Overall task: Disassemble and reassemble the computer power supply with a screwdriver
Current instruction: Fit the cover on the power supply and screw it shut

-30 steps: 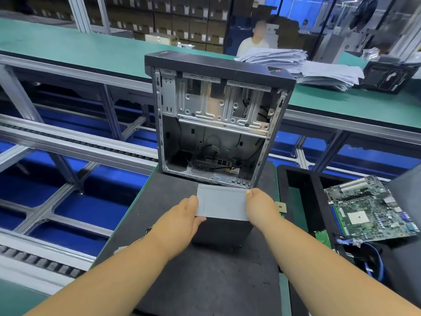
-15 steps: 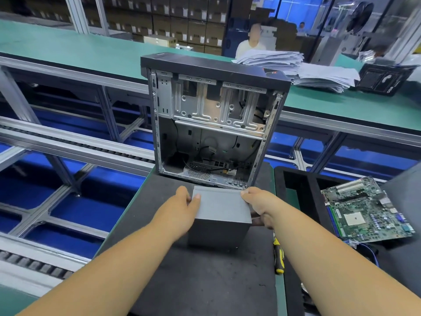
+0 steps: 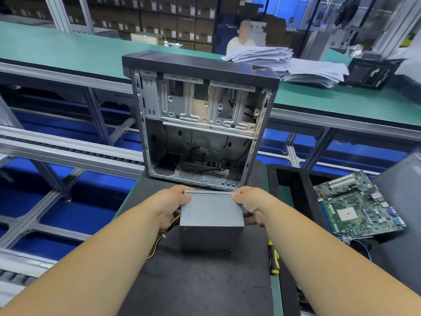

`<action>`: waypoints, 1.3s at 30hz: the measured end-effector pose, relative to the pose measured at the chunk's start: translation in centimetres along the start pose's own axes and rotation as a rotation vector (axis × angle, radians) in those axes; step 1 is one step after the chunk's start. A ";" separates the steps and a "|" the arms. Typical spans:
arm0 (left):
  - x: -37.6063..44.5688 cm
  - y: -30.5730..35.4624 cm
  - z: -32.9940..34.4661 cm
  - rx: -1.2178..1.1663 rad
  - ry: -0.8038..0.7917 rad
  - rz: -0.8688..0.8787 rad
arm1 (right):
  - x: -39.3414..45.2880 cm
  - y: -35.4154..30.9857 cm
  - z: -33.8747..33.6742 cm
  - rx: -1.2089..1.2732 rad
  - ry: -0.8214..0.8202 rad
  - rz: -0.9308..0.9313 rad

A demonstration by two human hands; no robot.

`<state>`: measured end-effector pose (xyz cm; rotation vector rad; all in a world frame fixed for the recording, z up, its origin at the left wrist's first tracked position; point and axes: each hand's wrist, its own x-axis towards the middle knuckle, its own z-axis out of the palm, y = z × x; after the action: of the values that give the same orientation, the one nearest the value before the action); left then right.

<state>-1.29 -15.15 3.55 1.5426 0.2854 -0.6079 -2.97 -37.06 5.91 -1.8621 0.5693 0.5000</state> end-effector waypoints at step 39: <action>0.9 -0.6 0.0 0.019 0.079 0.136 | -0.5 1.0 1.9 -0.862 0.353 -0.413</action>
<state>-0.89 -15.28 2.55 1.5921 0.2330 -0.4448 -4.08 -35.47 4.82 -2.8398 0.1674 0.1260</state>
